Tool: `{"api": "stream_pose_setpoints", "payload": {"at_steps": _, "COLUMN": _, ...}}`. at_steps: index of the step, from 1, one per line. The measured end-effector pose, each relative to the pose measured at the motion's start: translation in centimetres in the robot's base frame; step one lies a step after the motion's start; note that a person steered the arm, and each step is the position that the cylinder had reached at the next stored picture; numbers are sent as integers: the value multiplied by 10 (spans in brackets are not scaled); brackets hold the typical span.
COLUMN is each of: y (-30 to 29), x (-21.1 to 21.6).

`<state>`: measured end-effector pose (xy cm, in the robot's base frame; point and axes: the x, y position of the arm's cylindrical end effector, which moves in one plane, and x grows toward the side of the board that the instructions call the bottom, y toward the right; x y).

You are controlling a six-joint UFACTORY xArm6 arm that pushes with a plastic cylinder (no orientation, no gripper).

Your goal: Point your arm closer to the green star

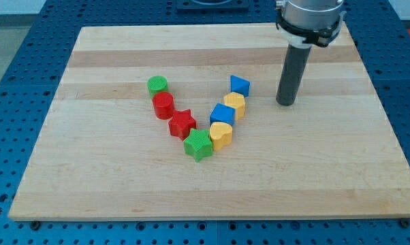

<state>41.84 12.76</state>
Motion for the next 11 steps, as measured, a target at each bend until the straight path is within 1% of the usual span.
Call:
{"api": "stream_pose_setpoints", "payload": {"at_steps": 1, "y": 0, "x": 0}}
{"api": "stream_pose_setpoints", "payload": {"at_steps": 2, "y": 0, "x": 47}}
{"api": "stream_pose_setpoints", "payload": {"at_steps": 3, "y": 0, "x": 133}}
{"api": "stream_pose_setpoints", "payload": {"at_steps": 4, "y": -1, "x": 154}}
{"api": "stream_pose_setpoints", "payload": {"at_steps": 5, "y": -33, "x": 158}}
{"api": "stream_pose_setpoints", "payload": {"at_steps": 6, "y": -78, "x": 159}}
{"api": "stream_pose_setpoints", "payload": {"at_steps": 7, "y": -91, "x": 158}}
{"api": "stream_pose_setpoints", "payload": {"at_steps": 8, "y": -121, "x": 145}}
{"api": "stream_pose_setpoints", "payload": {"at_steps": 10, "y": -127, "x": 144}}
{"api": "stream_pose_setpoints", "payload": {"at_steps": 11, "y": -143, "x": 132}}
